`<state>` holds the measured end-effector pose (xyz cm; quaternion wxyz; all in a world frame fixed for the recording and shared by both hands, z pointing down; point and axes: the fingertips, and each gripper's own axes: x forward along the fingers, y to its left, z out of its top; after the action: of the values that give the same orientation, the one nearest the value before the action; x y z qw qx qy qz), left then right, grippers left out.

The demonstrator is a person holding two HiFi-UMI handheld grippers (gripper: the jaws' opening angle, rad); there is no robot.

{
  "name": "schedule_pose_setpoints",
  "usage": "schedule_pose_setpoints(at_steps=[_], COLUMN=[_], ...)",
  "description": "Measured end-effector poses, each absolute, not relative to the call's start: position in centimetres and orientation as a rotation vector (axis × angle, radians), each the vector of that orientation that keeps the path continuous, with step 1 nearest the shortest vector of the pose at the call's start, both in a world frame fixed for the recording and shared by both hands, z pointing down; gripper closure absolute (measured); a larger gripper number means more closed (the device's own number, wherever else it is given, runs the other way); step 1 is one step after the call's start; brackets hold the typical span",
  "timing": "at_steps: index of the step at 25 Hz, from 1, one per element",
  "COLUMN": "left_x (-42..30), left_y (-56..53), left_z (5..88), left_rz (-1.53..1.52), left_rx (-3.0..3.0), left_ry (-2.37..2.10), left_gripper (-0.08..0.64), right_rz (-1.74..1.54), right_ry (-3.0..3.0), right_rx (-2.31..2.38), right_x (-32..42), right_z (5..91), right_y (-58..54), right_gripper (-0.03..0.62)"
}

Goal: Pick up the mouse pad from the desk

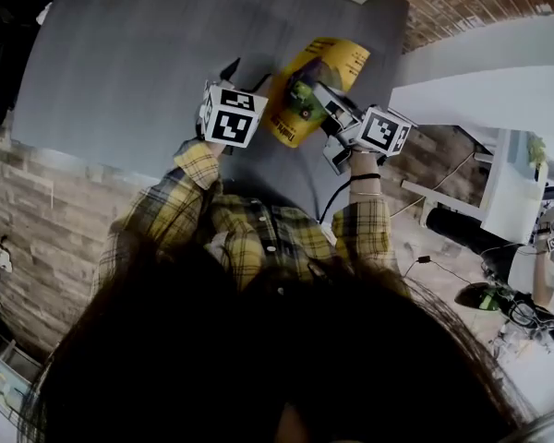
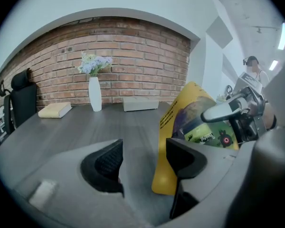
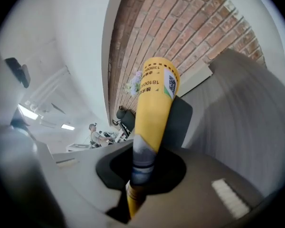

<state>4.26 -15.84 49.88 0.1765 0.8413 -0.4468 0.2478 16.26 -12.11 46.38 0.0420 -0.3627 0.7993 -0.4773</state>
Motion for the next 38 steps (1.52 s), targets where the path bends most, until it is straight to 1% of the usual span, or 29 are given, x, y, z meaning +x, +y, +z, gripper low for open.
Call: schedule_pose_setpoints(at_steps=[4, 7, 11, 15, 18, 22, 27, 29, 35, 38], left_x=[4.9, 5.1, 5.7, 6.5, 6.9, 7.4, 7.6, 7.5, 6.8, 6.5], left_y=[-15.7, -15.4, -14.4, -13.2, -12.8, -12.4, -12.5, -12.5, -12.2, -11.9], left_z=[47.7, 46.0, 43.9, 41.8, 40.1, 38.3, 36.3, 35.6, 34.5, 34.6], left_rz=[0.644, 0.596, 0.535, 0.448, 0.402, 0.353, 0.287, 0.267, 0.238, 0.243], left_rx=[2.425, 2.459, 2.501, 2.538, 2.575, 2.621, 2.655, 2.668, 2.683, 2.69], left_ry=[-1.26, -1.254, -1.218, -1.165, -1.155, -1.143, -1.141, -1.147, -1.169, -1.166], left_gripper=[0.272, 0.288, 0.328, 0.341, 0.388, 0.426, 0.457, 0.491, 0.558, 0.56], right_rz=[-1.299, -1.214, -1.054, -0.921, -0.804, -0.645, -0.43, -0.376, -0.326, -0.32], right_ry=[2.548, 2.574, 2.601, 2.606, 2.603, 2.568, 2.561, 2.547, 2.528, 2.53], right_rx=[-1.268, -1.43, -1.618, -1.755, -1.848, -1.951, -2.05, -2.078, -2.084, -2.074], right_x=[17.8, 19.0, 20.2, 20.9, 21.5, 22.5, 23.1, 23.3, 23.7, 23.8], right_z=[44.3, 43.1, 41.1, 39.5, 38.2, 36.4, 34.3, 33.7, 32.6, 32.4], right_y=[-12.3, -12.1, -11.2, -9.8, -9.2, -8.7, -8.4, -8.3, -7.7, -7.4], right_gripper=[0.57, 0.569, 0.57, 0.57, 0.571, 0.57, 0.571, 0.57, 0.571, 0.571])
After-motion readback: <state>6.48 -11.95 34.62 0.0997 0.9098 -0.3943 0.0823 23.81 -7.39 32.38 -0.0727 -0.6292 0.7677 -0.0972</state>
